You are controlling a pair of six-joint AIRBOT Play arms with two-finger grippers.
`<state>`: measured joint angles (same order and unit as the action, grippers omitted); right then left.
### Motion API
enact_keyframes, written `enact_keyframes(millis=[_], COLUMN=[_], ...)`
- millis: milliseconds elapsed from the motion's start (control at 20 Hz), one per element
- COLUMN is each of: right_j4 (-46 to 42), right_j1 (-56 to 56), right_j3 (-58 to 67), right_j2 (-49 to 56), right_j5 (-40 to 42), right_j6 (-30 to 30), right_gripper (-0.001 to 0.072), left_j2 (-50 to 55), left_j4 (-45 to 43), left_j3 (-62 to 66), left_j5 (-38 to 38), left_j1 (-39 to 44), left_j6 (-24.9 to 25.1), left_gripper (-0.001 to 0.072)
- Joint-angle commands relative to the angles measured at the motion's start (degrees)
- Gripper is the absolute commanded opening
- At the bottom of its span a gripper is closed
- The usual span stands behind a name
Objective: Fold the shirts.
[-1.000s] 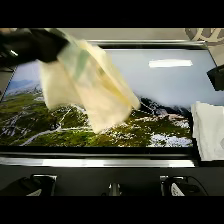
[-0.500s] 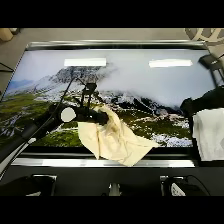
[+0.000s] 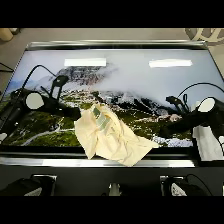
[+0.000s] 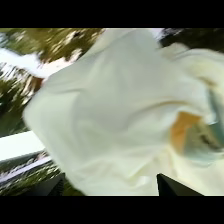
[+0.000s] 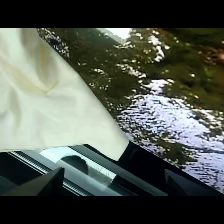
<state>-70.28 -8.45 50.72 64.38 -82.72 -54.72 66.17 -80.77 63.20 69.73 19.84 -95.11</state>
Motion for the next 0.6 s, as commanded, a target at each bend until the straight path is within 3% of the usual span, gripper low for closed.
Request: enact_keyframes(millis=[0,150,250,550], right_j4=[0.8,0.7,0.9,0.8], right_j1=[0.0,0.0,0.0,0.0], right_j3=[-6.1,-6.9,-6.9,-6.9], right_j2=[0.2,0.2,0.2,0.2], right_j5=[2.9,2.7,3.6,5.1], right_j6=[1.3,2.7,2.7,2.8], right_gripper=[0.0674,0.0674,0.0674,0.0674], left_j2=[-0.6,0.3,1.6,5.9], left_j4=[1.7,9.6,16.2,22.4], left_j3=[-8.7,-18.6,-22.1,-23.0], left_j5=[2.1,-5.4,-8.5,-15.7], left_j1=[-7.0,-9.5,-10.2,-10.1], left_j6=[0.0,0.6,3.7,5.2], left_gripper=[0.059,0.059,0.0591,0.0582])
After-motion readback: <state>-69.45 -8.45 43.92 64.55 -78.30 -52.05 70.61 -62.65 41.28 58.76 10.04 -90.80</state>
